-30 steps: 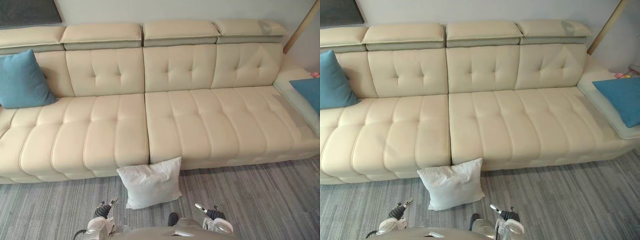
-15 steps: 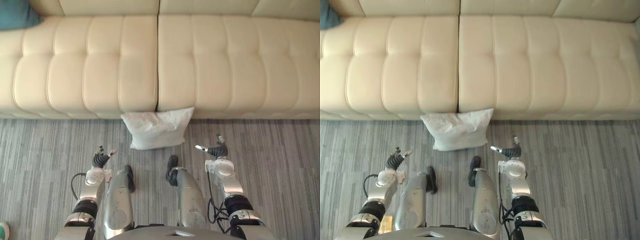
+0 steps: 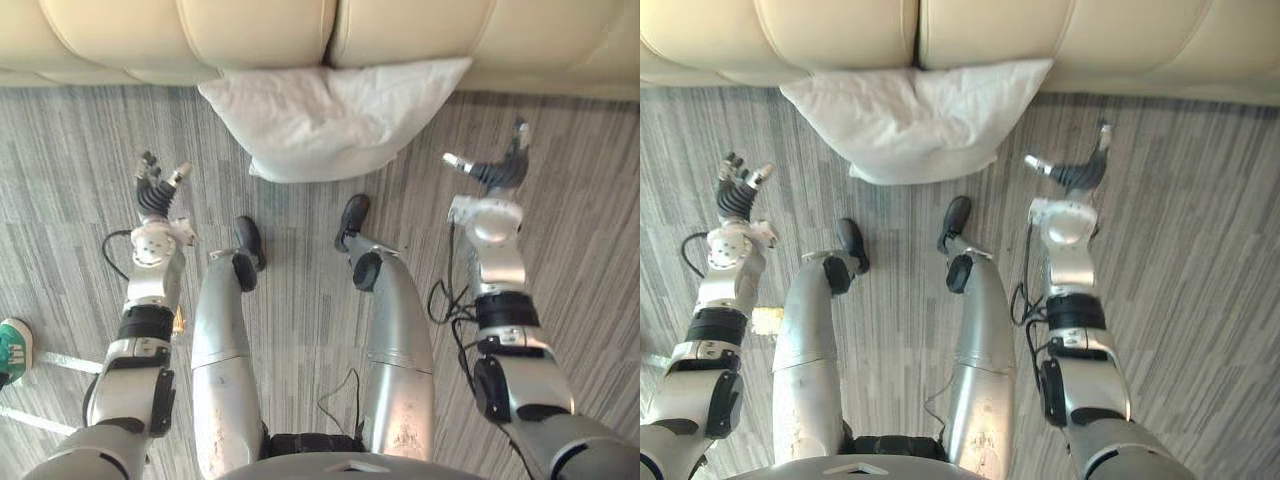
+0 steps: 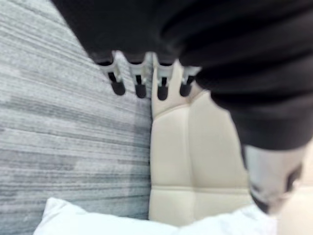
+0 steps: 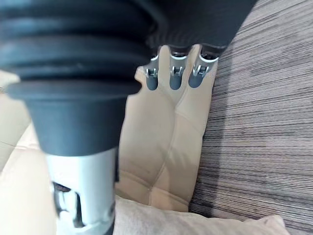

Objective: Pick up cushions and gather them together orderly.

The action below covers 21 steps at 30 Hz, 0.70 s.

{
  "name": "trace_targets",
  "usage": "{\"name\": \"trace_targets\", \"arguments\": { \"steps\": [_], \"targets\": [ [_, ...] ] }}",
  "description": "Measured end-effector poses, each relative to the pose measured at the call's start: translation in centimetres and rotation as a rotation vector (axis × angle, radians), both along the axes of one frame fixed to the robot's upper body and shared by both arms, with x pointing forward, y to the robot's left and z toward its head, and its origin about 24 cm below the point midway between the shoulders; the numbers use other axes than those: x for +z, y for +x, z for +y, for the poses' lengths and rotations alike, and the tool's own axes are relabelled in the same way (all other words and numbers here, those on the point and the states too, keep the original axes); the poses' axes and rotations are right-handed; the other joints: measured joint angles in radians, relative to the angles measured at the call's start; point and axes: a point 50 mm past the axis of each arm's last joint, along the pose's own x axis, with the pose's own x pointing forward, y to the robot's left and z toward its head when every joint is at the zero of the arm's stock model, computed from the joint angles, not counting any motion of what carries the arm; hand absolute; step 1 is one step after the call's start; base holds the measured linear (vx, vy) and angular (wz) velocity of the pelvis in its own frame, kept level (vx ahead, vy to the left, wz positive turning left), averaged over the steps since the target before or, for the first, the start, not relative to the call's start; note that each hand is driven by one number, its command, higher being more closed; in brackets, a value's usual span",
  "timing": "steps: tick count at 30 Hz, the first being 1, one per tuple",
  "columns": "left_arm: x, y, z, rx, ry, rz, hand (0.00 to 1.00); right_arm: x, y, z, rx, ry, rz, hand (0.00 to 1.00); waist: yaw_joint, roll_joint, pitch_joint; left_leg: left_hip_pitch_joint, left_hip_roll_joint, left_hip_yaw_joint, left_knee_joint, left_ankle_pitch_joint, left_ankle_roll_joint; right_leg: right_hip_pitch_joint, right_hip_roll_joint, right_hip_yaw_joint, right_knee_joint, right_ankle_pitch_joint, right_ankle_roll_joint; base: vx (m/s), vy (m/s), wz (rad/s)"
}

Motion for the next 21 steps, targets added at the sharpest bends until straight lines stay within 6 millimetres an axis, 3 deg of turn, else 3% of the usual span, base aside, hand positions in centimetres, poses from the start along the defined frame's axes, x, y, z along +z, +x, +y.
{"name": "trace_targets", "arguments": {
  "steps": [5,12,13,14,15,18,21],
  "targets": [
    [3.6,0.5,-1.0,-0.041,0.013,-0.124,0.0,3.0,0.5,2.0,0.057,-0.053,-0.083,0.0,0.001,0.0,0.0,-0.114,0.0,-0.006,0.015,0.019,0.01,-0.116,-0.007,0.0,0.024,0.002,0.001,-0.1,-0.023,0.08],
    [8.7,2.2,-5.3,-0.158,0.096,-0.245,0.0,6.5,1.5,8.2,0.235,-0.099,-0.17,0.0,-0.003,0.0,0.0,-0.22,0.019,-0.017,0.078,0.02,0.001,-0.225,-0.005,0.001,0.095,0.003,-0.01,-0.04,-0.016,-0.02],
    [10.3,2.4,-6.7,-0.189,0.118,-0.285,0.0,7.3,1.5,9.5,0.268,-0.086,-0.196,1.0,-0.004,0.0,0.0,-0.233,0.021,-0.016,0.082,0.021,0.001,-0.239,-0.005,0.002,0.099,0.001,-0.006,-0.06,-0.006,-0.02],
    [10.8,2.5,-7.2,-0.199,0.121,-0.3,0.0,7.4,1.5,9.9,0.281,-0.075,-0.202,1.0,-0.005,0.0,0.0,-0.236,0.022,-0.016,0.082,0.021,0.001,-0.242,-0.005,0.002,0.097,0.001,-0.006,-0.06,-0.004,-0.02],
    [11.5,2.6,-7.7,-0.207,0.139,-0.315,1.0,7.6,1.5,10.5,0.297,-0.054,-0.209,1.0,-0.011,0.0,0.0,-0.239,0.023,-0.016,0.082,0.022,0.003,-0.245,-0.005,0.001,0.097,0.001,-0.006,-0.06,-0.004,-0.02],
    [12.8,2.7,-9.4,-0.218,0.145,-0.35,1.0,7.5,1.5,11.8,0.324,-0.017,-0.217,1.0,-0.016,0.001,0.0,-0.24,0.028,-0.016,0.081,0.022,0.004,-0.249,0.001,0.001,0.093,0.002,-0.007,-0.05,-0.013,-0.03],
    [13.3,2.7,-9.6,-0.195,0.131,-0.358,1.0,7.9,1.4,12.9,0.352,0.007,-0.229,1.0,-0.024,0.001,-0.001,-0.24,0.032,-0.016,0.077,0.029,-0.008,-0.256,0.005,0.0,0.094,0.002,-0.009,-0.02,-0.016,-0.02]
  ]
}}
